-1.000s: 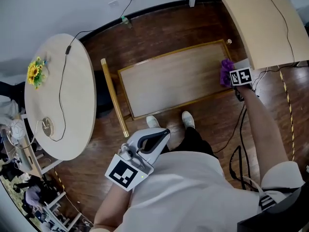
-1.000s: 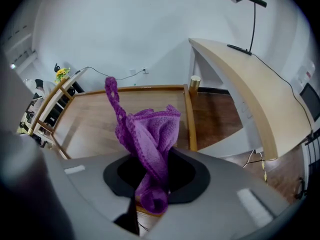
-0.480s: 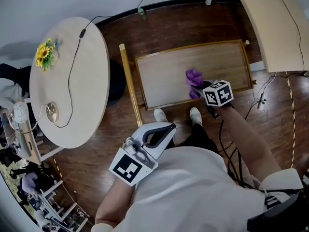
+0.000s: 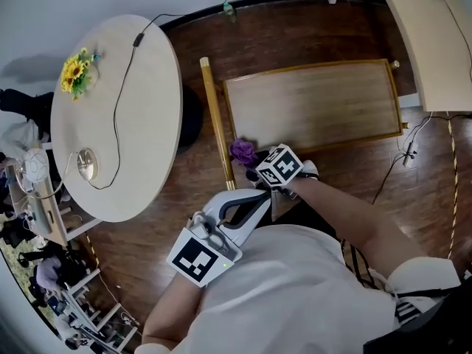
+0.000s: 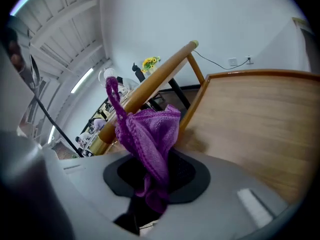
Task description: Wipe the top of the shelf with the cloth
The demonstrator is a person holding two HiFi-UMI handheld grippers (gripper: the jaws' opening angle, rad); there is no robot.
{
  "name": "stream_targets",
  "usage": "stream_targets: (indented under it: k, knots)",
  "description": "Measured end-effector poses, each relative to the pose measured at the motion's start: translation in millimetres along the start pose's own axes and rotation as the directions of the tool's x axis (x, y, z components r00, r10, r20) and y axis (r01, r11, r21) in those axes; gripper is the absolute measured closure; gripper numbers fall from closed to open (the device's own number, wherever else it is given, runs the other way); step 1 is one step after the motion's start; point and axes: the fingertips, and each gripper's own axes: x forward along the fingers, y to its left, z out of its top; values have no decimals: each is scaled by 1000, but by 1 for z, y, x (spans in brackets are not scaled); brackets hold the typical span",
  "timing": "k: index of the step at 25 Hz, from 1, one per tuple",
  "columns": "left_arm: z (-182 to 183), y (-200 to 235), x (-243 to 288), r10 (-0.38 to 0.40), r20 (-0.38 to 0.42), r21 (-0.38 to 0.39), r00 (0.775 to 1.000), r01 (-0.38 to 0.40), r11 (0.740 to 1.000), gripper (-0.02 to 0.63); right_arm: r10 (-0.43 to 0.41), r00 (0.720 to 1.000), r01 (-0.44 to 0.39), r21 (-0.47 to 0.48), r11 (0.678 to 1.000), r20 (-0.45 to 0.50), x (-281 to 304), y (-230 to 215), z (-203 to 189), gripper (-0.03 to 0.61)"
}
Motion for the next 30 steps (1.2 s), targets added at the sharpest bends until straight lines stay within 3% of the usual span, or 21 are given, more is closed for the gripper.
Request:
stream_targets:
  k: [5,18,23,30]
  knots:
    - [-4,2,1,-23,-5,-11,1000,23,1000,595,-91,996,91,44,995,-20,-16,-40,-29,477]
    - [18,-23,62,-133,-2,3,991,133,991,595,-306,952,302,195,933,-10,-174,-156,-105,477]
    - [30,-39,92,-152,-3,13,988,152,988,595,-387,921,386,199,901,-36,-239,-201,-134,478]
    - [44,-58,122,-146,-8,23,989,146,989,595,-521,850,524,238,818,-79,-341,-269,-183,478]
